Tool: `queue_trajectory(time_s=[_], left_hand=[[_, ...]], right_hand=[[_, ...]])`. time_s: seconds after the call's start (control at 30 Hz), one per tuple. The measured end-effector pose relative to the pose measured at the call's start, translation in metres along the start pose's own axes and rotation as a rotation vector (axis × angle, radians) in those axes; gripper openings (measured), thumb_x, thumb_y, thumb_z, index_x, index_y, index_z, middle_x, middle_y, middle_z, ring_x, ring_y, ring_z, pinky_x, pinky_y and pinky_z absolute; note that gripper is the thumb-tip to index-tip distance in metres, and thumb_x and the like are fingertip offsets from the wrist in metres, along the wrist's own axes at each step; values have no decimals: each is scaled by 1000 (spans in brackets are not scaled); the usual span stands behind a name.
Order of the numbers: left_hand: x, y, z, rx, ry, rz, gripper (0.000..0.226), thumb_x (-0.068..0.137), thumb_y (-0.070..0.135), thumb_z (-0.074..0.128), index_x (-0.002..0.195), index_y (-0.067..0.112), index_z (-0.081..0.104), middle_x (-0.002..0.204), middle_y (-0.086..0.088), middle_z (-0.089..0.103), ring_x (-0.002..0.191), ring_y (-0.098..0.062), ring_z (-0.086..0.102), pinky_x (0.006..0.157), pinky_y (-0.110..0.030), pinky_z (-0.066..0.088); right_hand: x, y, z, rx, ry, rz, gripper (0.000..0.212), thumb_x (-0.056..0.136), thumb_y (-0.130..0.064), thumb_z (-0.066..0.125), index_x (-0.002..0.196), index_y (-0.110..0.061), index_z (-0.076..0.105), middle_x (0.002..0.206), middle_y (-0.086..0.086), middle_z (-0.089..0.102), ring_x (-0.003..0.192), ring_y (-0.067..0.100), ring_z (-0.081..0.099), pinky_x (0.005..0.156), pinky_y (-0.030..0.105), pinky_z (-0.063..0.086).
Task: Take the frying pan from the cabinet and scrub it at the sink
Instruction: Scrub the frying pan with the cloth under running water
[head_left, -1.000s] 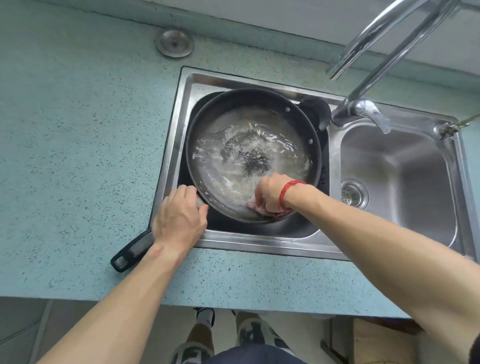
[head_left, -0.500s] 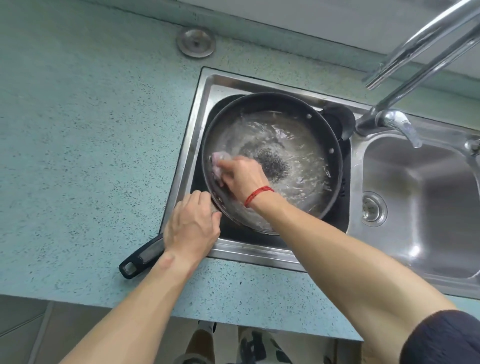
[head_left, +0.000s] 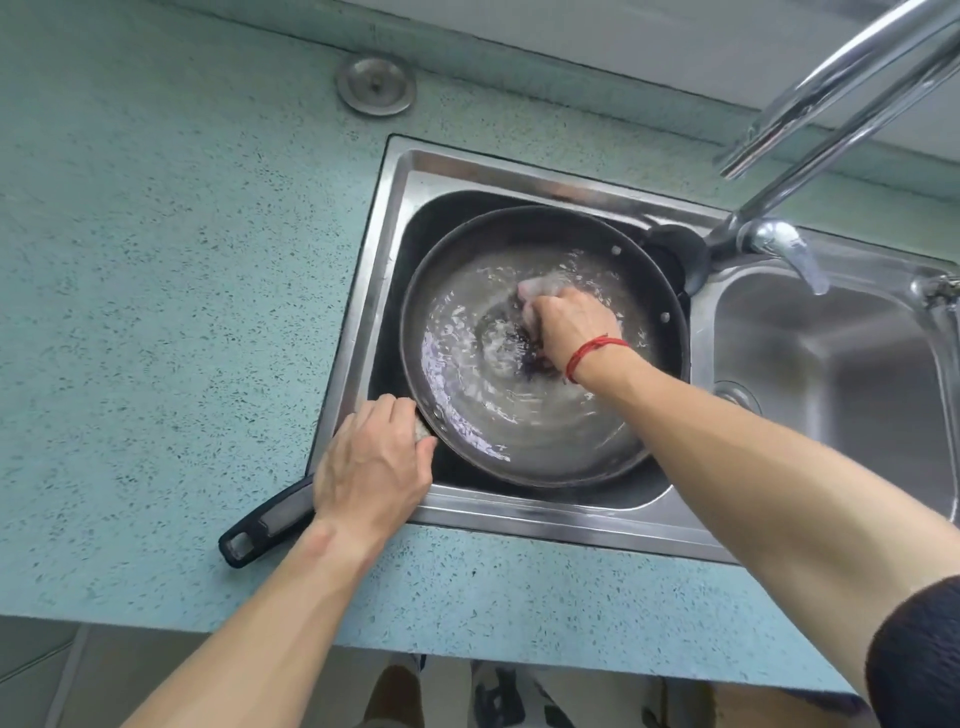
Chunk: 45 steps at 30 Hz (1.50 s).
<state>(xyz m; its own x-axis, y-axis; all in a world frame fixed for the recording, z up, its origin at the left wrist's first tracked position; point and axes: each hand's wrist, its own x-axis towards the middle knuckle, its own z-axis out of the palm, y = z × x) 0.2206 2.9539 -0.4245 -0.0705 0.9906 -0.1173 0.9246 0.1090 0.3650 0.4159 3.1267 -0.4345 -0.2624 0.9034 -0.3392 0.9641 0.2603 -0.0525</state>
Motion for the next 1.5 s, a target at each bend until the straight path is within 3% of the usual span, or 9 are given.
queue_trajectory(time_s=[0.2,0.37,0.5,0.63,0.8,1.03,1.17,1.27,1.5], left_hand=[[0,1,-1,-1,13,2,15,87,24,65,86,14,54,76,2,50,65,-15,46,60,-26,36],[0,2,-1,-12,15,-6,15,87,25,66,89,13,56,79,0,55,67,-14,46,62,-26,35],[1,1,-1,-25,3,-6,16,87,25,66,90,14,56,79,0,56,68,-15,49,62,-26,39],[0,1,-2,-32,-2,-15,16,88,27,64,89,16,53,79,2,54,70,-16,50,62,-28,41],[4,2,-2,-43,18,-41,16,87,25,64,89,14,52,81,-1,54,73,-20,51,64,-33,45],[4,0,0,-37,15,-27,16,88,25,63,91,13,52,82,0,53,74,-20,51,65,-34,47],[5,0,0,-37,20,-19,18,86,24,67,93,12,55,82,-1,56,74,-20,53,66,-34,47],[5,0,0,-39,16,-19,18,87,24,66,93,12,54,82,-1,56,74,-19,53,66,-35,48],[5,1,0,-42,21,-19,18,86,23,68,92,12,55,81,-1,56,73,-19,52,64,-32,45]], right_hand=[[-25,10,2,5,-30,43,14,87,-8,60,86,-22,60,93,8,65,87,34,67,75,37,55],[-54,4,6,-5,-66,60,14,87,-14,57,100,-13,62,94,12,70,89,33,68,73,35,52],[-73,-14,14,5,-194,-36,11,81,-9,58,87,-16,64,82,8,70,82,30,68,70,33,55],[-72,-40,17,140,-223,-152,12,84,-19,58,74,-20,63,84,5,59,83,33,65,71,35,52],[-54,-50,14,214,-123,-211,20,88,-25,56,88,-26,77,90,5,58,85,32,65,74,36,53],[-37,-46,20,271,51,-311,19,95,-20,58,97,-21,77,86,2,51,81,27,57,66,31,46],[-5,-42,10,197,93,-259,25,97,-22,55,117,-25,70,101,8,57,99,31,55,70,32,39],[7,-19,0,147,81,-157,28,94,-20,55,118,-27,69,115,8,59,110,34,54,80,35,45],[-28,11,4,161,4,13,25,91,-10,54,113,-19,60,112,12,57,99,36,61,86,42,53]])
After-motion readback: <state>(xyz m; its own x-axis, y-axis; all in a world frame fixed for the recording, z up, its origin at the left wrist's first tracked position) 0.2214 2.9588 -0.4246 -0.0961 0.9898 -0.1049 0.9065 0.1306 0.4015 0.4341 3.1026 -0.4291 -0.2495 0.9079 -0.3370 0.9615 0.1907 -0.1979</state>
